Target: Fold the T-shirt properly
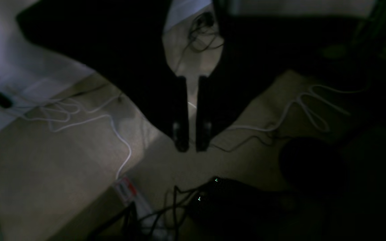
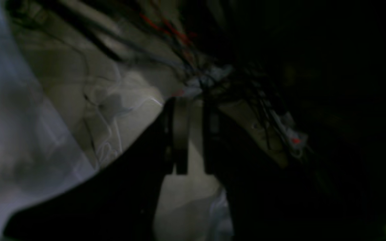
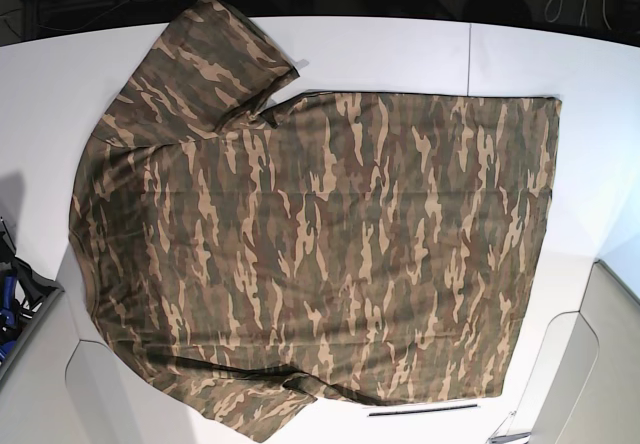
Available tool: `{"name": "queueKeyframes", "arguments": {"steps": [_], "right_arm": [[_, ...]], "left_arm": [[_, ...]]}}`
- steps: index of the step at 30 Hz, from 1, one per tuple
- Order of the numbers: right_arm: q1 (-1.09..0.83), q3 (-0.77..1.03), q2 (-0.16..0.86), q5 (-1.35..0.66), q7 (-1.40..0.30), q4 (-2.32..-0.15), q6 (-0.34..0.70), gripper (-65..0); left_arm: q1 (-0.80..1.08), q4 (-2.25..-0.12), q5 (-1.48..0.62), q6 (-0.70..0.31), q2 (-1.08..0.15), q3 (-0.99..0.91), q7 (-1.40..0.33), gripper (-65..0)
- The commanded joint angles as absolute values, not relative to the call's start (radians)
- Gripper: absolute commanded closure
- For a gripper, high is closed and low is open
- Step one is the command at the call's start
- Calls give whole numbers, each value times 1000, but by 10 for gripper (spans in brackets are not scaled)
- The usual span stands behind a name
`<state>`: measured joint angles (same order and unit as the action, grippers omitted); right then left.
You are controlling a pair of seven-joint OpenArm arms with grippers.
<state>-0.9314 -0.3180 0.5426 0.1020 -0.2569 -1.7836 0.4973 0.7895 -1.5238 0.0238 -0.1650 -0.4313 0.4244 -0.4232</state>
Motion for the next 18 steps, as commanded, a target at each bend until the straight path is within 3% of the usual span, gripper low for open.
{"name": "queueKeyframes", "arguments": {"steps": [1, 8, 15, 18], "right_arm": [[-949, -302, 551, 76, -256, -1829, 500, -67], [-954, -150, 550, -86, -334, -2024, 500, -67], [-948, 91, 545, -263, -395, -2104, 477, -69], [-922, 184, 529, -329, -422, -2103, 467, -133]], "left_arm": [[825, -1576, 31, -162, -438, 393, -423, -56], [995, -1911, 26, -199, -438, 122, -477, -59], [1052, -2128, -84, -199, -438, -150, -522, -251], [1037, -2153, -125, -199, -438, -258, -522, -265]]}}
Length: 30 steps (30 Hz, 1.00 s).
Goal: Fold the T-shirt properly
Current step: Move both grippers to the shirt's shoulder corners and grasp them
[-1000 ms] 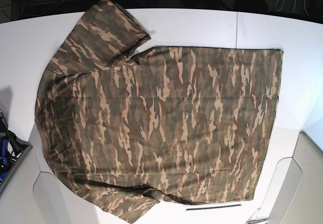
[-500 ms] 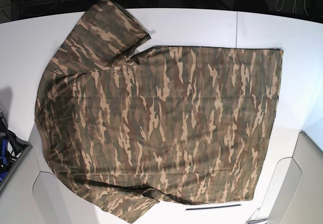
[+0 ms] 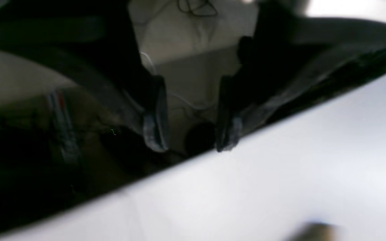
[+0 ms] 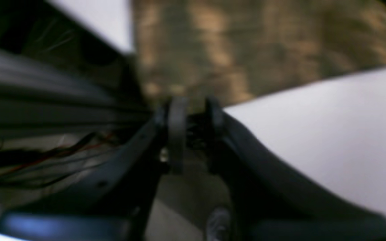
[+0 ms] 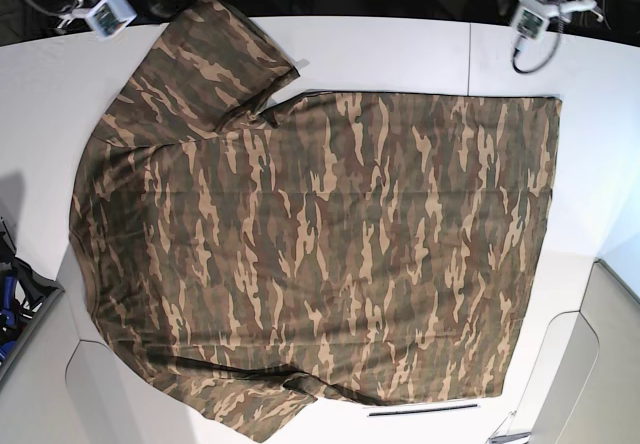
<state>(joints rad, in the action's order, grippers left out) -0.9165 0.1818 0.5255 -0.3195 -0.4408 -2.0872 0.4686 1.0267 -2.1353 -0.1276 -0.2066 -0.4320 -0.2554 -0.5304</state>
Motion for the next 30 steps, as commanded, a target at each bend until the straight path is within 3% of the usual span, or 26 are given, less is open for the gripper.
{"name": "queueKeyframes", "arguments": {"steps": [1, 4, 13, 22, 27, 30], "right_arm": [[-908, 208, 519, -351, -443, -2103, 467, -166], [-855, 266, 479, -416, -518, -2090, 467, -246], [-694, 296, 429, -527, -603, -1898, 443, -313], [-609, 294, 419, -611, -667, -1769, 445, -317], [-588, 292, 356, -611, -667, -1763, 454, -317], [-588, 292, 328, -611, -667, -1763, 472, -317]], "left_arm": [[1027, -2153, -133, -199, -437, -290, -525, -265], [990, -2153, -178, -206, -437, -368, -553, -266], [865, -2143, -381, -274, -438, -521, -632, -308], [732, -2026, -444, -256, -439, -571, -632, -308], [623, -1846, -500, -311, -474, -570, -633, -308], [584, -1770, -511, -311, -493, -571, -633, -343]]}}
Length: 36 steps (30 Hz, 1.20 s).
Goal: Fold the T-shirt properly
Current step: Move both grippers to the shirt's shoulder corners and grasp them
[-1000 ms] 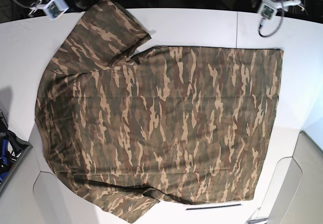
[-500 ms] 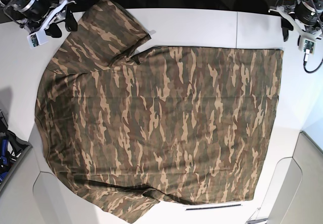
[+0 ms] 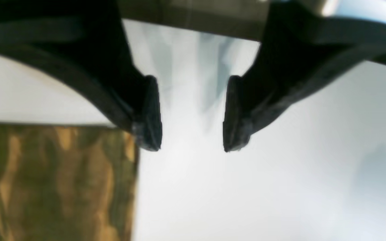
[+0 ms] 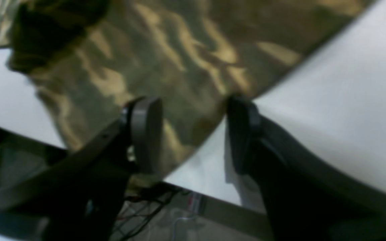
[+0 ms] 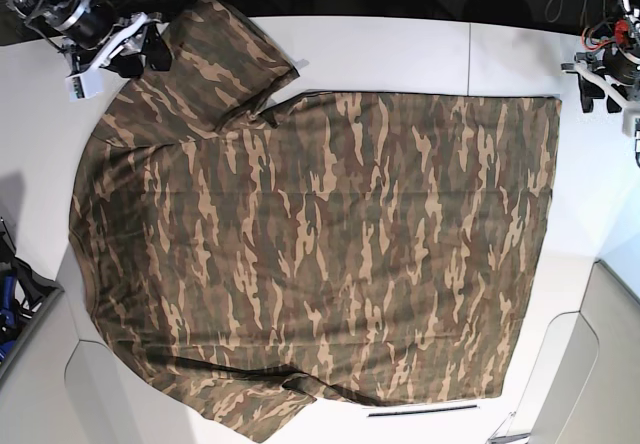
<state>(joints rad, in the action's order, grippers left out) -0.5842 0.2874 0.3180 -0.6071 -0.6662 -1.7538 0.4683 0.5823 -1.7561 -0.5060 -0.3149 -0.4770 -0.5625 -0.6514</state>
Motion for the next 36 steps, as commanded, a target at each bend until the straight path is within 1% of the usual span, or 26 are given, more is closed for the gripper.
{"name": "queueKeyframes", "arguments": {"steps": [1, 6, 10, 13, 15, 20, 24, 28, 32, 36], "right_arm": [[-588, 291, 323, -616, -667, -1763, 472, -317], [-588, 255, 311, -636, -667, -1763, 472, -317], [-588, 208, 299, -628, -667, -1763, 472, -317], [-588, 191, 293, -628, -667, -1763, 471, -317], [-588, 189, 286, -628, -667, -1763, 472, -317], [-588, 189, 285, -628, -666, -1763, 472, -317], [-587, 189, 285, -628, -665, -1763, 472, -317], [-588, 189, 285, -628, -659, -1763, 472, -317], [-588, 189, 285, -628, -659, -1763, 472, -317], [-588, 189, 285, -628, -660, -1763, 472, -317]], "left_arm": [[573, -1750, -514, -311, -498, -570, -633, -358], [511, -1664, -539, -314, -523, -570, -633, -368], [458, -1588, -622, -390, -536, -570, -642, -368], [428, -1531, -718, -440, -535, -569, -682, -368], [414, -1495, -748, -458, -535, -569, -689, -368], [396, -1416, -776, -461, -535, -569, -688, -368], [397, -1396, -791, -481, -533, -569, -694, -368], [400, -1396, -854, -522, -532, -546, -752, -368], [400, -1397, -875, -565, -532, -474, -790, -368], [400, -1397, -871, -566, -532, -405, -791, -368]]}}
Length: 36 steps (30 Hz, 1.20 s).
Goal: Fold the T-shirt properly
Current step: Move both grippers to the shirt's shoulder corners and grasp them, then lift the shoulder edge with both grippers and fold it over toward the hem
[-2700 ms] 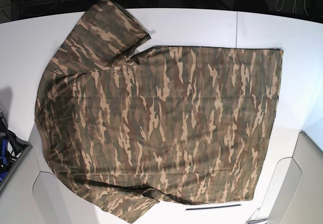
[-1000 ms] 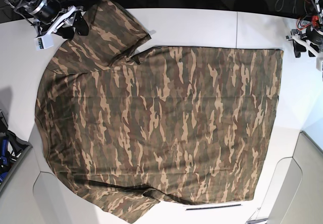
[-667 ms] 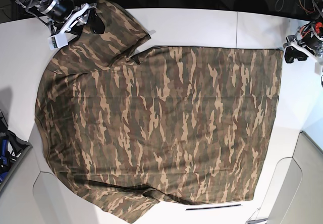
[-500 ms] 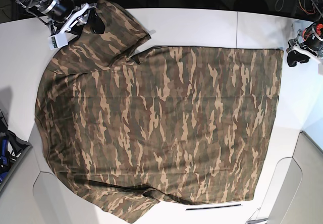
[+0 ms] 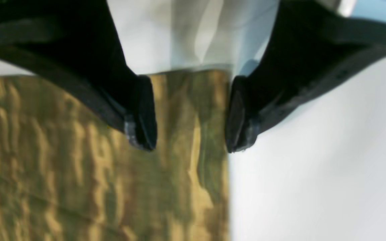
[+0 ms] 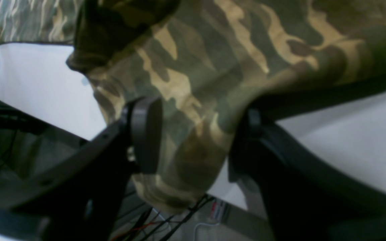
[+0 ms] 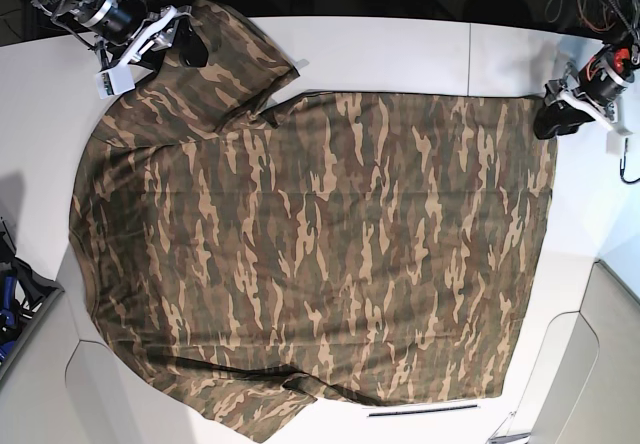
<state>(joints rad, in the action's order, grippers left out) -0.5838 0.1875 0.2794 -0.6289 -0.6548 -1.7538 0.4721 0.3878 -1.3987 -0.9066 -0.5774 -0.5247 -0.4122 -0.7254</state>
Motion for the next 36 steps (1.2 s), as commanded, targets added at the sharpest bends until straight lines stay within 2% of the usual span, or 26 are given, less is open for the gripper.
{"name": "queueKeyframes", "arguments": {"steps": [1, 4, 5, 7, 8, 10, 12, 13, 20, 26, 33, 36], "right_arm": [[-588, 189, 285, -628, -659, -1763, 472, -317], [-588, 189, 284, -628, -659, -1763, 472, -317], [-588, 189, 284, -628, -659, -1763, 472, -317], [-588, 189, 284, -628, -654, -1763, 472, -313], [-587, 189, 285, -628, -651, -1763, 472, -290], [-579, 189, 285, -628, -648, -1763, 477, -170], [-579, 189, 285, -628, -648, -1763, 500, -1], [-576, 189, 285, -628, -648, -1763, 513, 0], [-574, 216, 285, -638, -652, -1789, 524, 0], [-554, 314, 284, -729, -652, -1869, 555, 0], [-394, 388, 286, -740, -653, -1869, 558, 0], [-317, 384, 285, -739, -654, -1854, 558, 0]], "left_arm": [[400, -1397, -870, -566, -532, -393, -791, -367], [400, -1397, -859, -575, -532, -368, -794, -355], [400, -1397, -855, -591, -532, -363, -794, -321], [400, -1397, -852, -604, -532, -361, -794, -202], [399, -1397, -853, -604, -532, -361, -793, -144], [399, -1397, -854, -604, -532, -361, -786, -70], [399, -1398, -860, -604, -532, -361, -782, -17], [399, -1398, -867, -604, -532, -361, -782, 0], [400, -1452, -952, -698, -533, -371, -792, 0], [398, -1551, -961, -698, -533, -403, -761, 0], [334, -1556, -873, -698, -532, -406, -696, 0], [294, -1556, -839, -640, -532, -406, -648, 0]]}}
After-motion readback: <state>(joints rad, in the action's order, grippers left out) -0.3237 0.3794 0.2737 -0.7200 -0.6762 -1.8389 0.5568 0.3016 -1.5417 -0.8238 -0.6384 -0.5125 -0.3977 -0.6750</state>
